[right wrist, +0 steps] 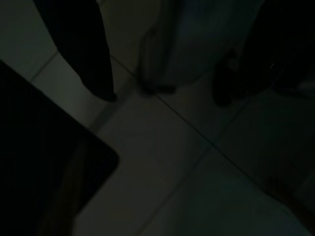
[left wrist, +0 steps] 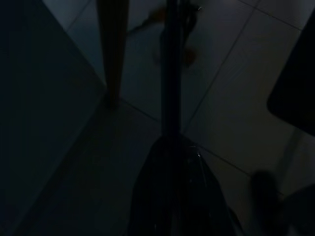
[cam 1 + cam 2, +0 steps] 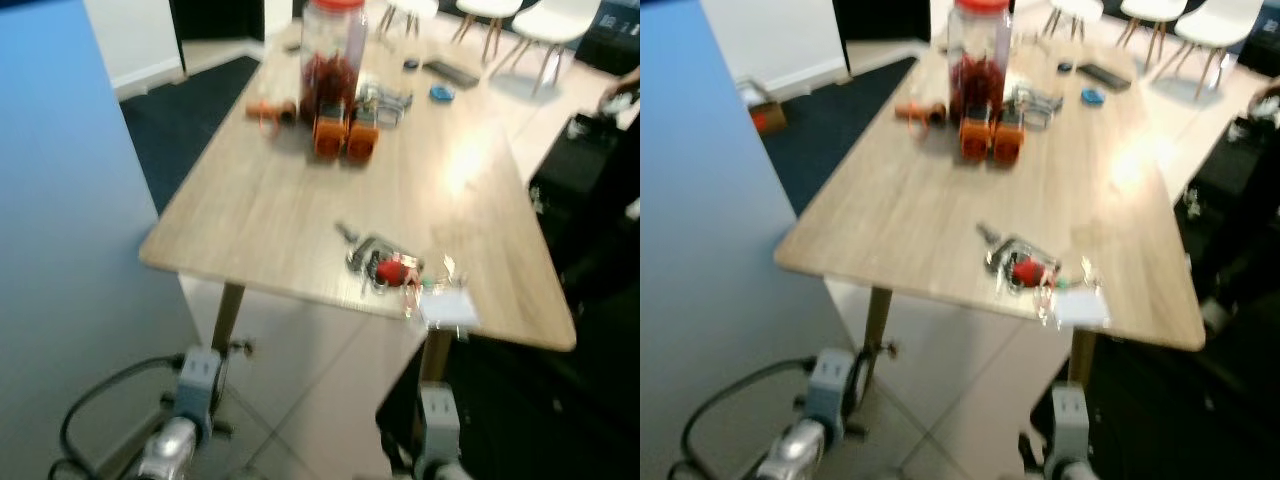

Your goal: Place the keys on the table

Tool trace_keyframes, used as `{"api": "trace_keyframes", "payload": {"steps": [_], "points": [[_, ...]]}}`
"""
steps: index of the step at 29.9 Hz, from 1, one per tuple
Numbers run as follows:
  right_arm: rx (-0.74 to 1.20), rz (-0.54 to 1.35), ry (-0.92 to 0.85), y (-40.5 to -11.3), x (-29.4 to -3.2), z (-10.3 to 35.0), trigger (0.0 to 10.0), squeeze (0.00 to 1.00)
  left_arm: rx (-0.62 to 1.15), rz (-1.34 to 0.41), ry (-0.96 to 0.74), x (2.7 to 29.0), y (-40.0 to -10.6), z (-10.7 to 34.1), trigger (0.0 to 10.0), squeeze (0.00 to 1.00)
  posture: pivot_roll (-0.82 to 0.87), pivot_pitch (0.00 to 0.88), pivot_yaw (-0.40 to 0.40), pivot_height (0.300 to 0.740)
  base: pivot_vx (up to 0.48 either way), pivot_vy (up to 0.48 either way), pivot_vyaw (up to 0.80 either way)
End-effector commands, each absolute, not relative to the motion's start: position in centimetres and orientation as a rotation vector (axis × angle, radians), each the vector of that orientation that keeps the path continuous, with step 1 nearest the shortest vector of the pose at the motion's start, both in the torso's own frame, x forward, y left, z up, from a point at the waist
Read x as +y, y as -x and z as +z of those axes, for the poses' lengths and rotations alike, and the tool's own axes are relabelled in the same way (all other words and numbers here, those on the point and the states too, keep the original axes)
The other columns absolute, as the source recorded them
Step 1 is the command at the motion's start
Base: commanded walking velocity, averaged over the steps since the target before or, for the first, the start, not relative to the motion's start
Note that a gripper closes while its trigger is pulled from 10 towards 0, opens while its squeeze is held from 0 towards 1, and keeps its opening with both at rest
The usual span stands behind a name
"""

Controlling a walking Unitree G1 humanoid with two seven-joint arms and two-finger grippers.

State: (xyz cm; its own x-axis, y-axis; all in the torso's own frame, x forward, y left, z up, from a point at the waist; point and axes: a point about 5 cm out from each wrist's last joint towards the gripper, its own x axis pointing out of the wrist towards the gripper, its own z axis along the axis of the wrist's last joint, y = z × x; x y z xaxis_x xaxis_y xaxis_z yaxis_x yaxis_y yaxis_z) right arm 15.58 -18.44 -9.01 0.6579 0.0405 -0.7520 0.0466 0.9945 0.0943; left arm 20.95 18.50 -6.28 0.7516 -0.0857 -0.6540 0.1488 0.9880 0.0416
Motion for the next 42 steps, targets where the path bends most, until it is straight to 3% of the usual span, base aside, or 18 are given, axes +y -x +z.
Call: {"api": "trace_keyframes", "payload": {"steps": [1, 15, 18, 23, 24, 27, 29, 30, 33, 36, 42], "points": [[0.876, -0.017, -0.113, -15.1, -18.6, -9.2, 10.0, 0.0, 0.73, -0.109, -0.083, 18.7, -20.5, -6.6, 10.0, 0.0, 0.05, 0.062, -0.03, 0.74, 0.0, 0.0, 0.0], [0.88, -0.037, -0.107, -14.8, -19.2, -9.3, 10.0, 0.0, 0.703, -0.112, -0.077, 18.5, -21.3, -6.1, 10.0, 0.0, 0.05, 0.057, -0.027, 0.74, 0.0, 0.0, 0.0], [0.879, -0.036, -0.104, -14.8, -19.2, -9.3, 10.0, 0.0, 0.638, -0.149, 0.004, 18.2, -21.7, -5.6, 10.0, 0.0, 0.05, 0.057, -0.028, 0.74, 0.0, 0.0, 0.0], [0.872, -0.035, -0.1, -14.9, -19.4, -9.2, 10.0, 0.0, 0.564, -0.394, 0.022, 17.5, -21.7, -4.8, 10.0, 0.0, 0.04, 0.057, -0.032, 0.74, 0.0, 0.0, 0.0], [0.87, -0.033, -0.1, -15.0, -19.4, -9.1, 10.0, 0.0, 0.52, -0.506, 0.022, 17.5, -21.3, -4.3, 10.0, 0.0, 0.03, 0.06, -0.031, 0.74, 0.0, 0.0, 0.0], [0.868, -0.032, -0.099, -15.0, -19.5, -9.1, 10.0, 0.0, 0.491, -0.574, 0.021, 17.5, -21.0, -4.1, 10.0, 0.0, 0.03, 0.06, -0.031, 0.74, 0.0, 0.0, 0.0], [0.864, -0.029, -0.1, -15.0, -19.5, -9.1, 10.0, 0.0, 0.428, -0.753, 0.011, 19.5, -20.2, -2.6, 10.0, 0.0, 0.04, 0.063, -0.038, 0.74, 0.0, 0.0, 0.0], [0.864, -0.029, -0.1, -15.0, -19.5, -9.1, 10.0, 0.0, 0.428, -0.753, 0.011, 19.5, -20.2, -2.6, 10.0, 0.0, 0.04, 0.063, -0.038, 0.74, 0.0, 0.0, 0.0], [0.864, -0.02, -0.099, -15.1, -19.5, -9.0, 10.0, 0.0, 0.393, -1.012, -0.128, 21.7, -18.6, -0.7, 10.0, 0.0, 0.05, 0.065, -0.042, 0.74, 0.0, 0.0, 0.0], [0.865, -0.017, -0.098, -15.1, -19.5, -9.0, 10.0, 0.0, 0.374, -1.066, -0.129, 21.9, -18.3, 0.1, 10.0, 0.0, 0.05, 0.067, -0.042, 0.74, 0.0, 0.0, 0.0], [0.859, -0.015, -0.101, -15.3, -19.5, -9.0, 10.0, 0.0, 0.196, -1.296, -0.155, 20.6, -19.1, 6.2, 10.0, 0.0, 0.05, 0.068, -0.041, 0.74, 0.0, 0.0, 0.0]]}}
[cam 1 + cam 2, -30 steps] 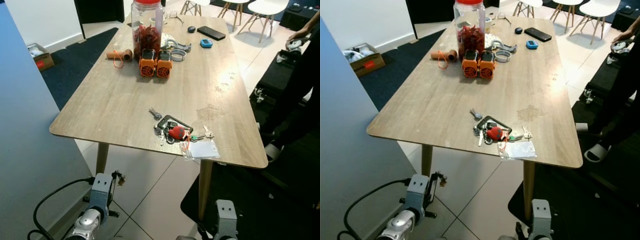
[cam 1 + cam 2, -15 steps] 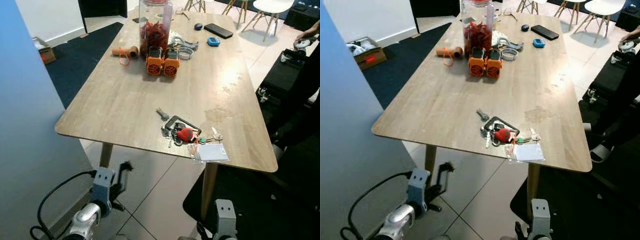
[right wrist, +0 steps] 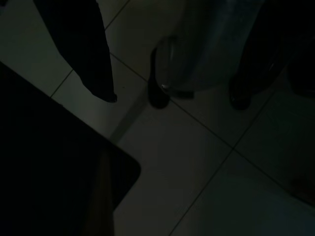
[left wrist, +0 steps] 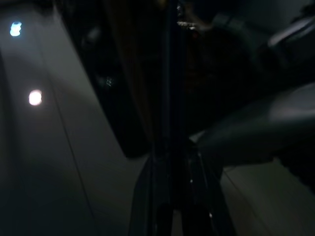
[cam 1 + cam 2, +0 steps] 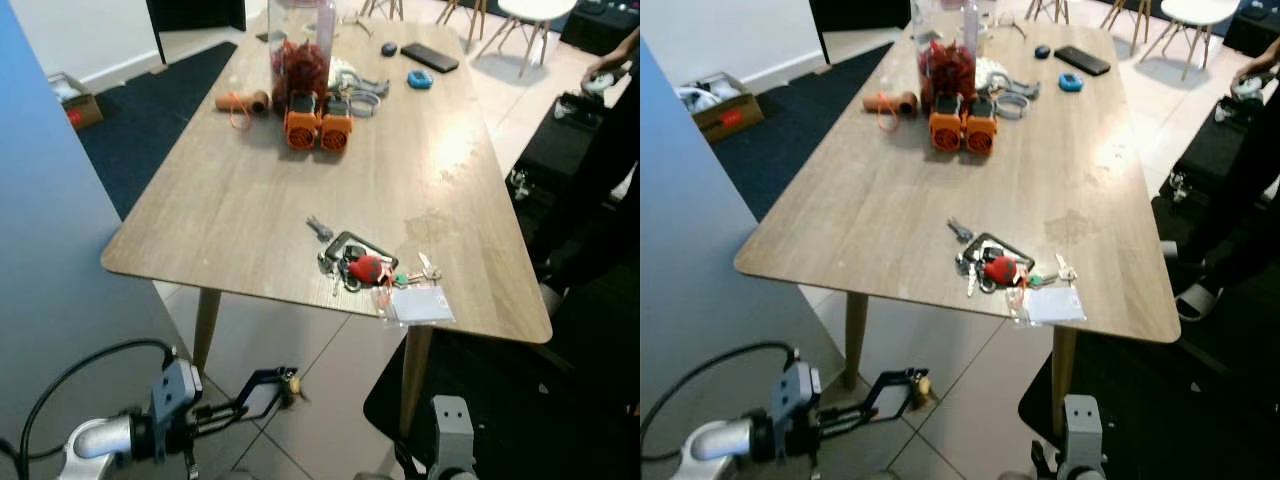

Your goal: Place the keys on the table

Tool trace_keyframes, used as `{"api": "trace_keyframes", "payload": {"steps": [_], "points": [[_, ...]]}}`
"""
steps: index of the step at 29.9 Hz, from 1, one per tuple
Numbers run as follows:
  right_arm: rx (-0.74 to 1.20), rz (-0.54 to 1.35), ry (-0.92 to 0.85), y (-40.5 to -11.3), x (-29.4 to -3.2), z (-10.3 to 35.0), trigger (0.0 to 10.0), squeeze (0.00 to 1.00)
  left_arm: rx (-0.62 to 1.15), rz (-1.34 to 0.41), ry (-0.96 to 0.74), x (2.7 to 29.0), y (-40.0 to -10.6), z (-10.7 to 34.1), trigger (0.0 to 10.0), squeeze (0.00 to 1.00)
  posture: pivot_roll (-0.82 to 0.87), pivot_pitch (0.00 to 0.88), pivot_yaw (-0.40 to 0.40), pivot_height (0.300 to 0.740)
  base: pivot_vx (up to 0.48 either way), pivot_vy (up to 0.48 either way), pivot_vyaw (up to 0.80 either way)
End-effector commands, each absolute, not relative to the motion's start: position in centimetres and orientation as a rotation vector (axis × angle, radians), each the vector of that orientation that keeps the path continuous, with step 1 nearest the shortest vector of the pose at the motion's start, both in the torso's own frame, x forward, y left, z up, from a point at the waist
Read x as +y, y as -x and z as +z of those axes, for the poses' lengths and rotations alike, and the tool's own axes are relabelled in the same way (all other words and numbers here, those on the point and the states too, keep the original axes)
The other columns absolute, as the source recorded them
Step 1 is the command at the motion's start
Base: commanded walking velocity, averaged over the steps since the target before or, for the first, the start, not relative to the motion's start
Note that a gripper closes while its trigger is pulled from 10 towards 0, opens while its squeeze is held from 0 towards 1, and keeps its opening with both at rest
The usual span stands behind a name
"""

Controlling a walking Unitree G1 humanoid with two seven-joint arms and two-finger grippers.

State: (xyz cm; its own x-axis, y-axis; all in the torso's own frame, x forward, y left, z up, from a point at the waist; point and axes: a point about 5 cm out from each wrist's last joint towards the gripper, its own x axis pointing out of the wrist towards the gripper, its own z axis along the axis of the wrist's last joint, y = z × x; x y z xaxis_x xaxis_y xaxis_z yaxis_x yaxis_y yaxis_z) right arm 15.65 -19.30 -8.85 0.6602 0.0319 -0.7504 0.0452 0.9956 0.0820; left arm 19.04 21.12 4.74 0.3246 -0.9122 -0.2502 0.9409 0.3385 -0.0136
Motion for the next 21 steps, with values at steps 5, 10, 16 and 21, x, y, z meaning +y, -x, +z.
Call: {"api": "trace_keyframes", "payload": {"steps": [5, 10, 16, 21], "points": [[0.86, -0.014, -0.1, -15.2, -19.5, -9.0, 10.0, 0.0, 0.087, -1.401, -0.149, 18.8, -19.8, 10.0, 10.0, 0.0, 0.05, 0.07, -0.044, 0.74, 0.0, 0.0, 0.0], [0.861, -0.012, -0.098, -15.3, -19.6, -9.0, 10.0, 0.0, -0.009, -1.363, -0.076, 16.6, -21.4, 12.4, 10.0, 0.0, 0.05, 0.07, -0.047, 0.74, 0.0, 0.0, 0.0], [0.855, -0.012, -0.098, -15.4, -19.6, -8.9, 10.0, 0.0, -0.017, -1.325, 0.042, 12.2, -23.3, 14.9, 10.0, 0.0, 0.04, 0.068, -0.043, 0.74, 0.0, 0.0, 0.0], [0.854, -0.014, -0.099, -15.5, -19.6, -8.9, 10.0, 0.0, -0.013, -1.274, 0.033, 11.1, -24.2, 14.8, 10.0, 0.0, 0.04, 0.065, -0.042, 0.74, 0.0, 0.0, 0.0]]}}
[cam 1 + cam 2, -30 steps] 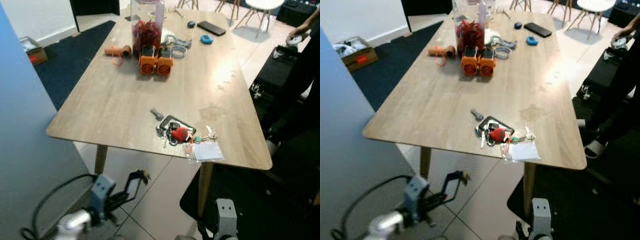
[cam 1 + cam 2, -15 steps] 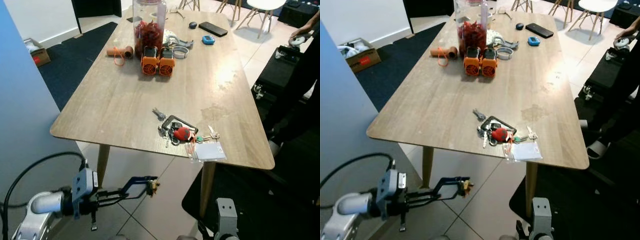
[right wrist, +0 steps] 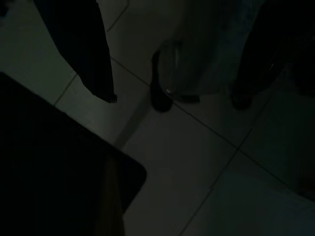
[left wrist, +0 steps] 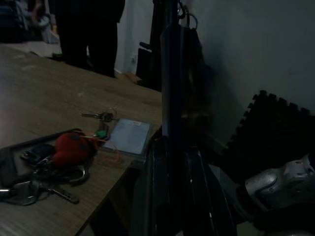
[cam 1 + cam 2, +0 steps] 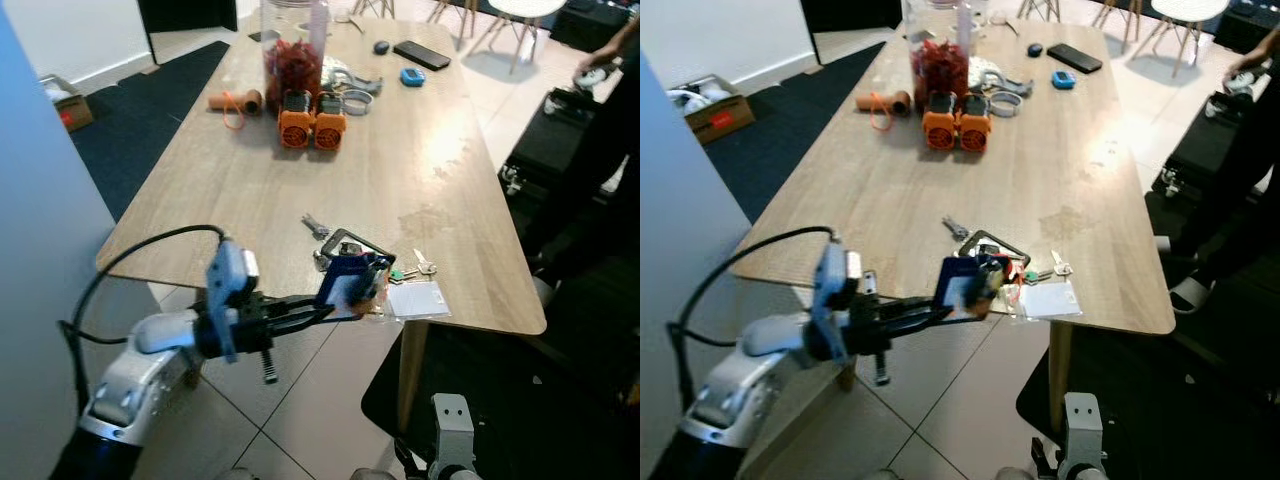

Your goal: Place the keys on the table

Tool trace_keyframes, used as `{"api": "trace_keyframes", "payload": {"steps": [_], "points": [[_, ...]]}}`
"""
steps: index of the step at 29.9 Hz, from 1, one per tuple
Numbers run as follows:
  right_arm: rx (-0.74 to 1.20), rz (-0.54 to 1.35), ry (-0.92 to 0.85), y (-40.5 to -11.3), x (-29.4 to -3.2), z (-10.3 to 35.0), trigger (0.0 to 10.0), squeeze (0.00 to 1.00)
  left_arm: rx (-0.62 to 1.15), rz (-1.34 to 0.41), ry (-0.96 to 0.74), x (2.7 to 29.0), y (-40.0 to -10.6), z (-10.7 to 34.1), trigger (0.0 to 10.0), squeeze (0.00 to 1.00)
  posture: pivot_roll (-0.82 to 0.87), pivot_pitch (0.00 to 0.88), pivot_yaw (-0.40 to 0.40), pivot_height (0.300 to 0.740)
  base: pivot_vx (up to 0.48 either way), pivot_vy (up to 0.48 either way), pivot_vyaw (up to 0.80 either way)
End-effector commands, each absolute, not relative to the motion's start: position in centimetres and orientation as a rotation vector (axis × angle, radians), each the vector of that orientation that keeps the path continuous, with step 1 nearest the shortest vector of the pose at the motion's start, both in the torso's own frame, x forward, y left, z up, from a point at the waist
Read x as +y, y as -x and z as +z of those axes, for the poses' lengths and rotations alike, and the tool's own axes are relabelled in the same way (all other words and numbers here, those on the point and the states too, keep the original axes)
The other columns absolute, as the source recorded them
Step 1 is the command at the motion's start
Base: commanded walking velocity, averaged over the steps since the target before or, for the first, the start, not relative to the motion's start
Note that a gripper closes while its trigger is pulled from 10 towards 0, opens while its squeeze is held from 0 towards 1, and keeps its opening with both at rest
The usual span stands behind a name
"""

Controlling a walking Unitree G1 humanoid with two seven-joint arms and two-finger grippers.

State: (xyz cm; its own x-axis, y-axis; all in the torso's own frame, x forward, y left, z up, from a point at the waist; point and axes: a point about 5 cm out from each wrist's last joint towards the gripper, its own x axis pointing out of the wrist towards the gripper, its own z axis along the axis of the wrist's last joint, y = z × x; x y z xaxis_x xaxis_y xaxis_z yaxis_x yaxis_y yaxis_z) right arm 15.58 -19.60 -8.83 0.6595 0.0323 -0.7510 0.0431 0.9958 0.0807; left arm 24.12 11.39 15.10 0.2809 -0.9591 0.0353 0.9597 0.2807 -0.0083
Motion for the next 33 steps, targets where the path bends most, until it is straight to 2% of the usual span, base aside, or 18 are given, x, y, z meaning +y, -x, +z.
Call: {"api": "trace_keyframes", "payload": {"steps": [1, 4, 8, 9, 14, 15, 18, 19, 24, 25, 27, 33], "points": [[0.854, -0.014, -0.099, -15.5, -19.6, -8.9, 10.0, 0.0, -0.013, -1.274, 0.033, 11.1, -24.2, 14.8, 10.0, 0.0, 0.04, 0.065, -0.042, 0.74, 0.0, 0.0, 0.0], [0.852, -0.022, -0.102, -15.4, -19.7, -8.9, 10.0, 0.0, 0.025, -1.114, -0.069, 9.7, -26.6, 14.2, 10.0, 0.0, 0.03, 0.06, -0.031, 0.74, 0.0, 0.0, 0.0], [0.852, -0.025, -0.104, -15.3, -19.8, -8.9, 10.0, 0.0, 0.056, -1.047, -0.095, 9.4, -27.5, 14.0, 10.0, 0.0, 0.03, 0.058, -0.029, 0.74, 0.0, 0.0, 0.0], [0.852, -0.027, -0.105, -15.3, -19.8, -8.9, 10.0, 0.0, 0.094, -0.986, -0.11, 9.2, -28.2, 13.8, 10.0, 0.0, 0.03, 0.056, -0.029, 0.74, 0.0, 0.0, 0.0], [0.852, -0.027, -0.105, -15.3, -19.8, -8.9, 10.0, 0.0, 0.094, -0.986, -0.11, 9.2, -28.2, 13.8, 10.0, 0.0, 0.03, 0.056, -0.029, 0.74, 0.0, 0.0, 0.0], [0.853, -0.028, -0.105, -15.2, -19.8, -8.9, 10.0, 0.0, 0.134, -0.917, -0.122, 9.2, -28.8, 13.7, 10.0, 0.0, 0.03, 0.058, -0.029, 0.74, 0.0, 0.0, 0.0], [0.853, -0.028, -0.105, -15.2, -19.8, -8.9, 10.0, 0.0, 0.134, -0.917, -0.122, 9.2, -28.8, 13.7, 10.0, 0.0, 0.03, 0.058, -0.029, 0.74, 0.0, 0.0, 0.0], [0.853, -0.029, -0.106, -15.3, -19.7, -8.9, 10.0, 0.0, 0.17, -0.835, -0.135, 9.5, -29.6, 13.6, 10.0, 0.0, 0.03, 0.064, -0.028, 0.74, 0.0, 0.0, 0.0], [0.852, -0.03, -0.107, -15.3, -19.7, -8.9, 10.0, 0.0, 0.194, -0.758, -0.151, 9.9, -30.1, 13.7, 10.0, 0.0, 0.03, 0.067, -0.029, 0.74, 0.0, 0.0, 0.0], [0.852, -0.03, -0.109, -15.3, -19.7, -8.9, 10.0, 0.0, 0.207, -0.676, -0.158, 10.4, -30.7, 13.7, 10.0, 0.0, 0.03, 0.069, -0.03, 0.74, 0.0, 0.0, 0.0], [0.852, -0.03, -0.109, -15.3, -19.7, -8.9, 10.0, 0.0, 0.212, -0.619, -0.163, 10.8, -31.1, 13.8, 10.0, 0.0, 0.03, 0.069, -0.029, 0.74, 0.0, 0.0, 0.0], [0.852, -0.03, -0.11, -15.3, -19.7, -8.9, 10.0, 0.0, 0.213, -0.593, -0.168, 11.0, -31.3, 13.8, 10.0, 0.0, 0.03, 0.069, -0.029, 0.74, 0.0, 0.0, 0.0]]}}
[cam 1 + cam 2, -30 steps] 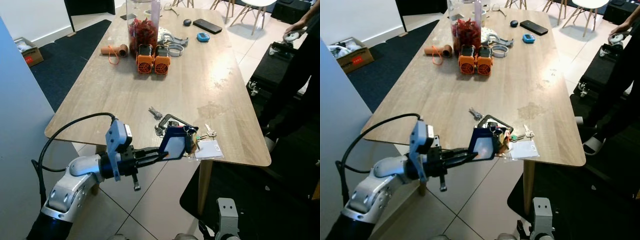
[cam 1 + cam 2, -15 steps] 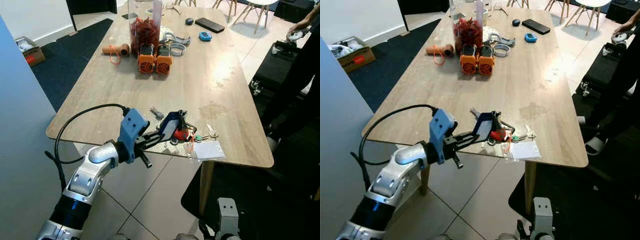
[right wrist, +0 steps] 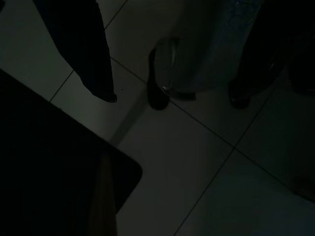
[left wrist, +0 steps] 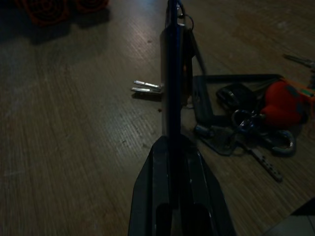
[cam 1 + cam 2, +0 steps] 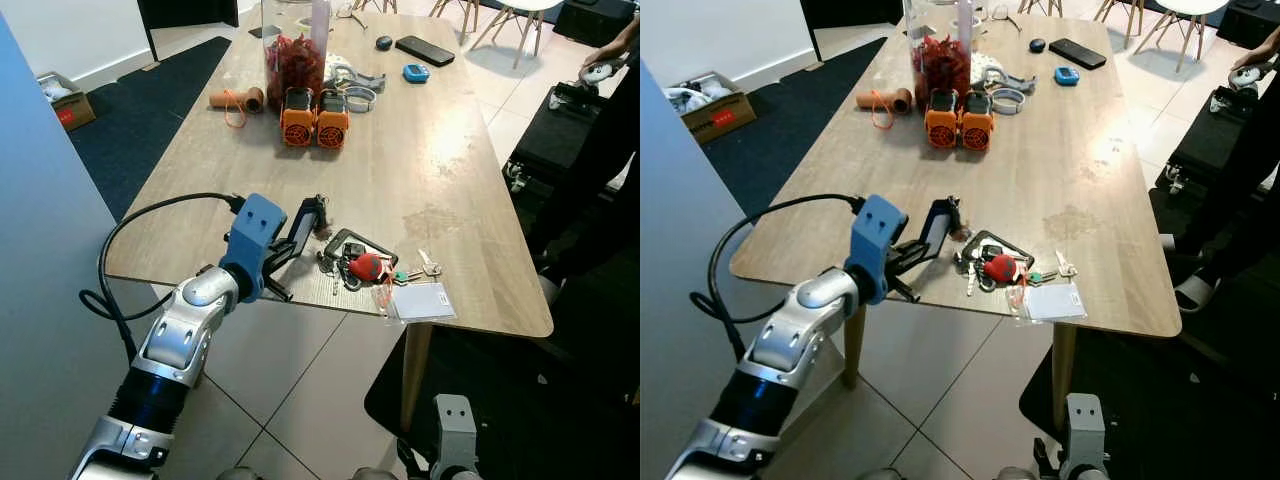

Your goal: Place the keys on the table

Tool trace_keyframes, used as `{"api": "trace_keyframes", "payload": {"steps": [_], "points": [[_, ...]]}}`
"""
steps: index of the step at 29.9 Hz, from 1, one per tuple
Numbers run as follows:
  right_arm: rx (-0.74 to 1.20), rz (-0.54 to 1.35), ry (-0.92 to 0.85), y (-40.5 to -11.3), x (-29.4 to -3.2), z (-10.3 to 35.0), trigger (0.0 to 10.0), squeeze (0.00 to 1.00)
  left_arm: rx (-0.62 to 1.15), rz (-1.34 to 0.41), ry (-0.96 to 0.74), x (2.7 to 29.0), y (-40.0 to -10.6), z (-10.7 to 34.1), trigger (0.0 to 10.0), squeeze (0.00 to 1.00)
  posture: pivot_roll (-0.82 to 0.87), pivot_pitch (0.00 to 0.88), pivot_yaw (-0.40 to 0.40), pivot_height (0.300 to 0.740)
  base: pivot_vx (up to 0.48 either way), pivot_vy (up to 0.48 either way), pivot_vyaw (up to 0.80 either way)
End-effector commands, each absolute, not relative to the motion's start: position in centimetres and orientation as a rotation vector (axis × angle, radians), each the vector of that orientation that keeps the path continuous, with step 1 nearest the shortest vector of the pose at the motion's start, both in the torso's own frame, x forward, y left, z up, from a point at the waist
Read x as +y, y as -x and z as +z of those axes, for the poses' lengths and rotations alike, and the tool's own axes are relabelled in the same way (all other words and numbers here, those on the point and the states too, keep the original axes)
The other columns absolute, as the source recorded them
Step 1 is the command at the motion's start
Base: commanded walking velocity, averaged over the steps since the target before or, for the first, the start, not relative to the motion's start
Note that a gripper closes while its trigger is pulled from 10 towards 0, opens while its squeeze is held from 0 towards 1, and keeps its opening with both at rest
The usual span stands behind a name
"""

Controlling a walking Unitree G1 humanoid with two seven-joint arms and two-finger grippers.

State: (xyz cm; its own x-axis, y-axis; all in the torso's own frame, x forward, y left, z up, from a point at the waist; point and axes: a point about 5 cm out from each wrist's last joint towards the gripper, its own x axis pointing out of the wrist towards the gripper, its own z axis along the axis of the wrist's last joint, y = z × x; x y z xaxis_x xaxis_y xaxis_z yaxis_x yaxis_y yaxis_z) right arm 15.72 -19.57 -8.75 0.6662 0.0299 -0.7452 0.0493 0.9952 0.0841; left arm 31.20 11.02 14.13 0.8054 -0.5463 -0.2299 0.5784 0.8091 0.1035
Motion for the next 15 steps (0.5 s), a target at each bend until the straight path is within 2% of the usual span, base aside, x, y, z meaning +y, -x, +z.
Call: {"api": "trace_keyframes", "payload": {"steps": [1, 8, 15], "points": [[0.853, -0.031, -0.111, -15.3, -19.7, -8.9, 10.0, 0.0, 0.214, -0.581, -0.171, 11.0, -31.4, 13.8, 10.0, 0.0, 0.03, 0.07, -0.028, 0.74, 0.0, 0.0, 0.0], [0.854, -0.032, -0.113, -15.2, -19.6, -9.0, 10.0, 0.0, 0.205, -0.612, -0.152, 10.7, -31.4, 14.0, 10.0, 0.0, 0.03, 0.072, -0.029, 0.74, 0.0, 0.0, 0.0], [0.856, -0.031, -0.111, -15.1, -19.7, -9.0, 10.0, 0.0, 0.194, -0.732, -0.104, 9.9, -30.4, 14.4, 10.0, 0.0, 0.03, 0.075, -0.032, 0.74, 0.0, 0.0, 0.0]]}}
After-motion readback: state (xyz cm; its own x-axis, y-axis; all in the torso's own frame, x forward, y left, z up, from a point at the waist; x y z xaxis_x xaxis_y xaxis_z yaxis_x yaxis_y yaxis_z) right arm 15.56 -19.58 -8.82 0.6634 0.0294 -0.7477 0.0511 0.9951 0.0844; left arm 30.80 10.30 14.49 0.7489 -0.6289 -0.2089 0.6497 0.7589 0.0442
